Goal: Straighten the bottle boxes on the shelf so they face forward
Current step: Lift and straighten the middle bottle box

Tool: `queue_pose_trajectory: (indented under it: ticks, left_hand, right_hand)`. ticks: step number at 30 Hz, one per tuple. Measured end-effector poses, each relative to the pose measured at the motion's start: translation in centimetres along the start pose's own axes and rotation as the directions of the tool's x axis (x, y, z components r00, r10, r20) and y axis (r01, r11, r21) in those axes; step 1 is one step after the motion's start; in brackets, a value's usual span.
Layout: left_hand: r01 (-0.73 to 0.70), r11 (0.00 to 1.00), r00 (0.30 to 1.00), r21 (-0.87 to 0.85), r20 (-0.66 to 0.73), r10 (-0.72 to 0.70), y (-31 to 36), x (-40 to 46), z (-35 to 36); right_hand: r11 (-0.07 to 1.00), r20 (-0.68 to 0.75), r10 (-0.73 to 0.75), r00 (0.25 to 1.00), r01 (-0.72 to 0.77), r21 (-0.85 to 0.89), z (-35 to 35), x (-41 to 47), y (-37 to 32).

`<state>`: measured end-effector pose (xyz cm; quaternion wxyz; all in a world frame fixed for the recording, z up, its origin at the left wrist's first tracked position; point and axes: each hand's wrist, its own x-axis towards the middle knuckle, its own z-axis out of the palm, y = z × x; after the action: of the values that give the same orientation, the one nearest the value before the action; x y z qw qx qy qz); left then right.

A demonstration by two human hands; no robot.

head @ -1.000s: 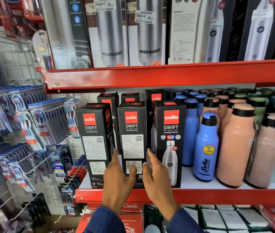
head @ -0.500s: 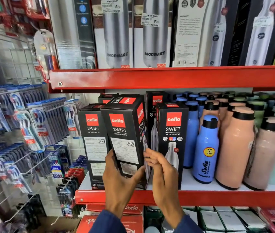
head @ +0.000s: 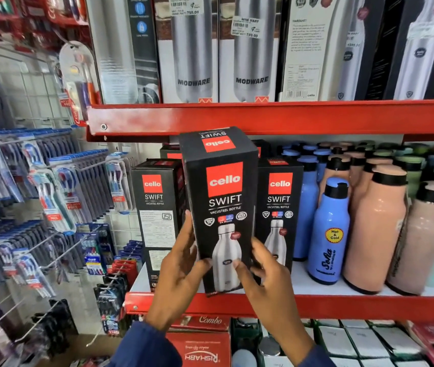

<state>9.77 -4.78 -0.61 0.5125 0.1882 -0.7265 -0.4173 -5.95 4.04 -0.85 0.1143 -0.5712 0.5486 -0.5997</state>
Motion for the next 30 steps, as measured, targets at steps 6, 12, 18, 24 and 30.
queue_pose_trajectory:
  ticks: [6, 12, 18, 24, 30]
  left_hand:
    - [0.05, 0.989, 0.999, 0.14, -0.028, -0.047, -2.7, -0.2, 0.4]
    - [0.083, 0.955, 0.995, 0.286, -0.078, -0.063, -6.2, 1.3, 0.7]
    - [0.155, 0.917, 0.987, 0.367, -0.092, -0.13, -7.9, 2.0, 1.1]
    - [0.172, 0.902, 0.985, 0.396, -0.092, -0.147, -8.1, 1.8, 1.0]
    - [0.146, 0.874, 0.988, 0.464, -0.117, -0.103, -6.0, -1.0, -0.8]
  right_hand:
    - [0.994, -0.104, 0.03, 0.994, -0.04, -0.101, 2.2, 0.4, 2.2]
    - [0.969, -0.138, 0.071, 0.988, -0.101, -0.226, 4.0, 1.9, 4.0]
    - [0.953, -0.111, 0.107, 0.988, -0.133, -0.271, 4.8, 2.4, 5.4]
    - [0.947, -0.122, 0.121, 0.985, -0.152, -0.282, 4.9, 2.1, 6.0]
    - [0.98, -0.374, 0.038, 0.927, -0.107, -0.167, 4.8, 0.8, 4.8]
